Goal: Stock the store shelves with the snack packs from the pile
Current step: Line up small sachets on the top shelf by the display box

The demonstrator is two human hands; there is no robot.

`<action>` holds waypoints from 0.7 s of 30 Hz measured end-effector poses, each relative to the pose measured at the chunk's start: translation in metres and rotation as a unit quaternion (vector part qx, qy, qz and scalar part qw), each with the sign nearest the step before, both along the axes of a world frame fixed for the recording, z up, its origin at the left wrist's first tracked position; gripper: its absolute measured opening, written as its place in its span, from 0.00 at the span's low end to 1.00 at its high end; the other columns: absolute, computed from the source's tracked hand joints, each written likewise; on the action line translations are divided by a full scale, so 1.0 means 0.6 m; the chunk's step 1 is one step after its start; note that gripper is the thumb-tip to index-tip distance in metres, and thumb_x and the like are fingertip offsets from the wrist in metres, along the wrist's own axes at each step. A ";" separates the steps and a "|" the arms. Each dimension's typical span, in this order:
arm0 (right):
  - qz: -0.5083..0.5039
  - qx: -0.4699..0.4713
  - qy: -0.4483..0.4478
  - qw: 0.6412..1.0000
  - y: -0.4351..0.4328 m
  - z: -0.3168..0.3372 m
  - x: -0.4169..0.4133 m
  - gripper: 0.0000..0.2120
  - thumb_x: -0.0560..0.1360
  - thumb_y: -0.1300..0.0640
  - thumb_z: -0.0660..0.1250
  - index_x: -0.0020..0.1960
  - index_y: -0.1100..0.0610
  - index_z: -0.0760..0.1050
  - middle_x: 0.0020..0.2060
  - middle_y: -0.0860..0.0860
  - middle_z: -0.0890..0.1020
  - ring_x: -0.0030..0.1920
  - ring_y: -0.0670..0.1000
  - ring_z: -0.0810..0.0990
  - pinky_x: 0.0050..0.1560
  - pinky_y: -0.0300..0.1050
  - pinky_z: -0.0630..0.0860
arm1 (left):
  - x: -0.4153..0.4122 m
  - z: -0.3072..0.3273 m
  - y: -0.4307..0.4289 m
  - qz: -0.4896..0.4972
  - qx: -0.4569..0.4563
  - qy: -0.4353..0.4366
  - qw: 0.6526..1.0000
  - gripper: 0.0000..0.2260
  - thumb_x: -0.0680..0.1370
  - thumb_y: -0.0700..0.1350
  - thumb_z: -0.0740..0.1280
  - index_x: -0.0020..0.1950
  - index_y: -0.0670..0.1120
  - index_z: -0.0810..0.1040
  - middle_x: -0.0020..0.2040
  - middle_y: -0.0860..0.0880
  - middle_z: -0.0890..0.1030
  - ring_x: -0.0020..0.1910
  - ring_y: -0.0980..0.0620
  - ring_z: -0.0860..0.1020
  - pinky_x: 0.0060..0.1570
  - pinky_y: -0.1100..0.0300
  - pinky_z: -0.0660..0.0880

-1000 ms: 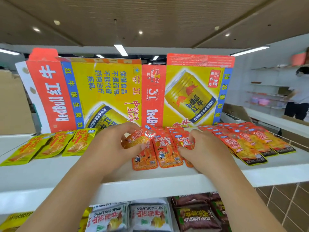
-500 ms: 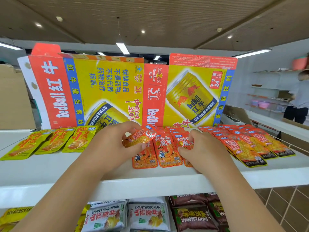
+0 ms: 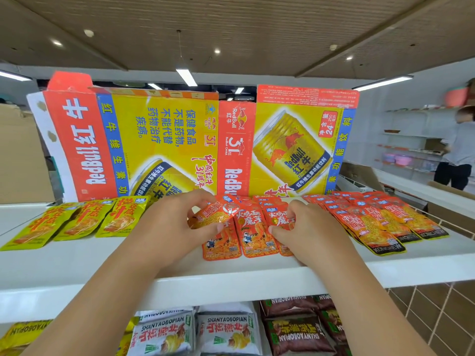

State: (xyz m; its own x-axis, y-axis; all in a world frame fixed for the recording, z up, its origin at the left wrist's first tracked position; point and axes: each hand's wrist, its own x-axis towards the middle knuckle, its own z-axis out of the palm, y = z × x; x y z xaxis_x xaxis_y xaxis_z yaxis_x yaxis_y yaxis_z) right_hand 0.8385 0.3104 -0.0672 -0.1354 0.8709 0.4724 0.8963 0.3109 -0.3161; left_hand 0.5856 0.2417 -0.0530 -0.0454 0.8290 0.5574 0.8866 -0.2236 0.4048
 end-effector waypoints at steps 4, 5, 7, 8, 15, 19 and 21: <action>-0.018 0.045 0.007 0.999 -0.005 0.002 0.001 0.18 0.73 0.36 0.67 0.50 0.50 0.72 0.47 0.50 0.76 0.49 0.55 0.75 0.43 0.48 0.69 | 0.003 0.003 -0.003 -0.002 0.001 -0.002 1.000 0.19 0.71 0.63 0.74 0.60 0.66 0.76 0.48 0.67 0.79 0.46 0.64 0.78 0.43 0.61 0.74; -0.007 0.076 0.023 0.997 -0.008 0.004 0.000 0.16 0.74 0.38 0.68 0.48 0.50 0.73 0.45 0.49 0.76 0.49 0.55 0.75 0.44 0.49 0.70 | 0.004 0.003 -0.004 0.001 0.007 0.002 1.000 0.19 0.71 0.62 0.74 0.60 0.65 0.76 0.46 0.67 0.79 0.45 0.64 0.78 0.42 0.62 0.73; 0.048 0.135 0.061 0.988 -0.019 0.009 -0.005 0.10 0.75 0.46 0.69 0.44 0.51 0.76 0.42 0.48 0.77 0.45 0.52 0.74 0.42 0.48 0.70 | 0.007 0.004 -0.005 0.014 0.035 0.020 0.999 0.20 0.71 0.63 0.74 0.61 0.63 0.77 0.45 0.66 0.77 0.46 0.63 0.77 0.42 0.62 0.73; 0.086 0.143 0.073 0.983 -0.028 0.011 -0.012 0.07 0.75 0.48 0.69 0.42 0.51 0.77 0.40 0.46 0.77 0.43 0.50 0.74 0.41 0.48 0.69 | 0.008 0.004 -0.005 0.022 0.051 0.028 0.998 0.21 0.71 0.63 0.74 0.62 0.63 0.77 0.46 0.65 0.77 0.47 0.61 0.77 0.43 0.61 0.72; 0.189 0.124 0.048 0.973 -0.060 0.011 -0.105 0.10 0.79 0.52 0.58 0.40 0.50 0.74 0.33 0.46 0.74 0.37 0.48 0.73 0.37 0.50 0.71 | 0.007 -0.001 0.004 0.041 0.134 0.056 0.989 0.24 0.70 0.67 0.69 0.62 0.58 0.77 0.56 0.58 0.81 0.56 0.53 0.77 0.51 0.57 0.75; 0.149 0.126 0.078 0.978 -0.050 0.017 -0.126 0.09 0.78 0.52 0.61 0.42 0.51 0.76 0.36 0.46 0.76 0.39 0.49 0.74 0.38 0.50 0.71 | 0.004 0.001 0.004 0.018 0.137 0.039 0.990 0.24 0.68 0.66 0.68 0.61 0.59 0.77 0.54 0.60 0.78 0.53 0.57 0.75 0.47 0.64 0.70; 0.126 0.130 0.094 0.979 -0.045 0.020 -0.129 0.09 0.77 0.48 0.64 0.43 0.51 0.77 0.39 0.46 0.78 0.41 0.49 0.74 0.40 0.49 0.71 | 0.002 0.002 -0.001 -0.012 0.137 0.024 0.990 0.21 0.69 0.65 0.68 0.60 0.60 0.77 0.53 0.62 0.76 0.48 0.62 0.74 0.43 0.71 0.66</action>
State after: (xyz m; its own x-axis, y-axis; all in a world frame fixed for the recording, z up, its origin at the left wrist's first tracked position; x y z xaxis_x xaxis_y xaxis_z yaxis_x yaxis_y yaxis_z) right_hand 0.7610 0.2833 -0.0551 -0.2193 0.6675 0.7116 0.7143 0.6067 -0.3489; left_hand 0.5867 0.2411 -0.0516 0.0045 0.6469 0.7626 0.8968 -0.3400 0.2831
